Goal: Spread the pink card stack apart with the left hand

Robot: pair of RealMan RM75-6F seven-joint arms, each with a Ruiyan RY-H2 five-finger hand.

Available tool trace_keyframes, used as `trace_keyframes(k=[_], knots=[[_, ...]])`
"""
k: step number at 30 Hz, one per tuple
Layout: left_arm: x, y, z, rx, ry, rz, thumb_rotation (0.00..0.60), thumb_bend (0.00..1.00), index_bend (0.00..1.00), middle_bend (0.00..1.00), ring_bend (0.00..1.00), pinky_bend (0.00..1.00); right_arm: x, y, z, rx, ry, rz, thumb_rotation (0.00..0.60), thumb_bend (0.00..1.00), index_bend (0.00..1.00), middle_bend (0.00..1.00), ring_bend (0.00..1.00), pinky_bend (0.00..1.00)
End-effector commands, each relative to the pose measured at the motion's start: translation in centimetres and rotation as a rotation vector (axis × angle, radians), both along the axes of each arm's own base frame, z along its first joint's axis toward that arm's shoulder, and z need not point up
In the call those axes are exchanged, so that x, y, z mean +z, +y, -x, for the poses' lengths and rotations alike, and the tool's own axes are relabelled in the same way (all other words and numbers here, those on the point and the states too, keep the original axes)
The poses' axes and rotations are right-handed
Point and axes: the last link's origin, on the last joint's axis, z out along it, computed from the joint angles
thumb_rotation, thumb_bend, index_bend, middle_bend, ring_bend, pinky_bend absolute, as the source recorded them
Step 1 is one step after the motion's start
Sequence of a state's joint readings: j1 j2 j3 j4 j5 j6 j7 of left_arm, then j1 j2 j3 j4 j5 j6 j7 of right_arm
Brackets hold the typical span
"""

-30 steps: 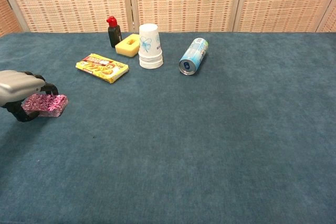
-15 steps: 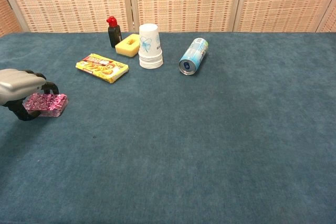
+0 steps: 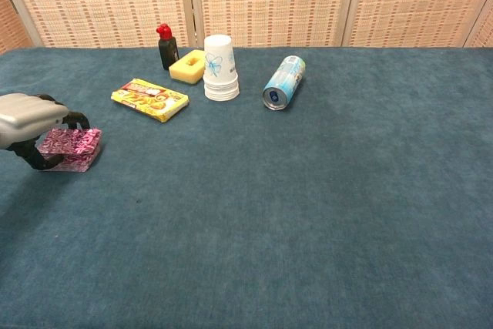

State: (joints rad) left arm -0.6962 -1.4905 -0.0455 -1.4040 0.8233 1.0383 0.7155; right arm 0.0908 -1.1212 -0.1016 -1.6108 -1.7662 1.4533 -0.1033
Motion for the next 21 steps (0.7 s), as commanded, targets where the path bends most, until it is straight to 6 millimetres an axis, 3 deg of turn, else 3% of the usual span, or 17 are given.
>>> trace_keyframes(k=[1, 9, 16, 21], knots=[[0.3, 0.0, 0.1, -0.004, 0.000, -0.011, 0.600, 0.45, 0.41, 0.43, 0.12, 0.02, 0.0, 0.0, 0.0, 0.000, 0.000, 0.000, 0.600, 0.30, 0.00, 0.00, 0.00, 0.00], [2.4, 1.1, 1.2, 0.010, 0.026, -0.060, 0.600, 0.44, 0.42, 0.43, 0.13, 0.02, 0.1, 0.1, 0.0, 0.000, 0.000, 0.000, 0.600, 0.30, 0.00, 0.00, 0.00, 0.00], [5.1, 4.0, 3.0, 0.066, 0.051, -0.127, 0.600, 0.44, 0.42, 0.44, 0.14, 0.02, -0.2, 0.2, 0.0, -0.002, 0.004, -0.014, 0.600, 0.30, 0.00, 0.00, 0.00, 0.00], [6.4, 4.9, 4.8, 0.107, 0.075, -0.153, 0.600, 0.44, 0.42, 0.43, 0.14, 0.02, -0.3, 0.2, 0.0, -0.003, 0.012, -0.009, 0.600, 0.30, 0.00, 0.00, 0.00, 0.00]])
